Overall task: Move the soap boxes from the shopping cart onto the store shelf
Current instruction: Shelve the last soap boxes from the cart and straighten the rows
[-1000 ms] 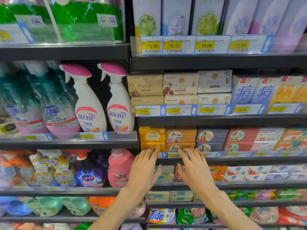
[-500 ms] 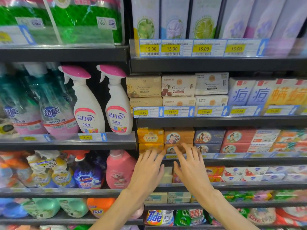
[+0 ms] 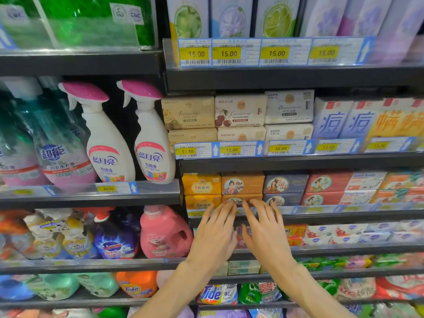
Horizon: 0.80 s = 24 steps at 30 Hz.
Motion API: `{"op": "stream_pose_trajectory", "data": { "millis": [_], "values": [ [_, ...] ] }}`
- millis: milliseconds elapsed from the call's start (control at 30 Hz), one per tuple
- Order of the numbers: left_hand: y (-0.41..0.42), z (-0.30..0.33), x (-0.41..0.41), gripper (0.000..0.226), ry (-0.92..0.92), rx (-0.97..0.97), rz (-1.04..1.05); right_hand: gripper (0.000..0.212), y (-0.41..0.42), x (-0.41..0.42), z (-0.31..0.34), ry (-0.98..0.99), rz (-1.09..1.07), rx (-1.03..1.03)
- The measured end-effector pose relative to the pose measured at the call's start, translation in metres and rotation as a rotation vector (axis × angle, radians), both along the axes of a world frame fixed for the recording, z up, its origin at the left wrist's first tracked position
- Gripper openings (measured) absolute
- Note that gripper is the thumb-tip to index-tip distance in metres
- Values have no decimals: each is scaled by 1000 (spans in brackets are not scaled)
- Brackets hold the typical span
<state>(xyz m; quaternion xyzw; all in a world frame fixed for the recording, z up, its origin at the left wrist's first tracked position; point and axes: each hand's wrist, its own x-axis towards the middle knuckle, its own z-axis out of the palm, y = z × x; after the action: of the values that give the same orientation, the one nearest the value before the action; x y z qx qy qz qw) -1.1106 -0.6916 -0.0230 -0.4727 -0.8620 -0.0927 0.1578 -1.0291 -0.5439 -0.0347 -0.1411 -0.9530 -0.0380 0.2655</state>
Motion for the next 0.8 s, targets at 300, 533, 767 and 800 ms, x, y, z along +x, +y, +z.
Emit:
{"op": "stream_pose_trajectory", "data": {
  "millis": [300, 533, 767, 800],
  "values": [
    [8, 3, -1, 61, -5, 18, 37, 69, 4, -6, 0, -22, 12, 0],
    [2, 2, -1, 56, -46, 61, 13, 58, 4, -3, 3, 16, 32, -25],
    [-25, 15, -11, 47, -42, 178, 87, 44, -1, -6, 27, 130, 157, -72],
    [-27, 15, -13, 48, -45, 166, 102, 44, -1, -7, 29, 121, 162, -77]
  ]
}}
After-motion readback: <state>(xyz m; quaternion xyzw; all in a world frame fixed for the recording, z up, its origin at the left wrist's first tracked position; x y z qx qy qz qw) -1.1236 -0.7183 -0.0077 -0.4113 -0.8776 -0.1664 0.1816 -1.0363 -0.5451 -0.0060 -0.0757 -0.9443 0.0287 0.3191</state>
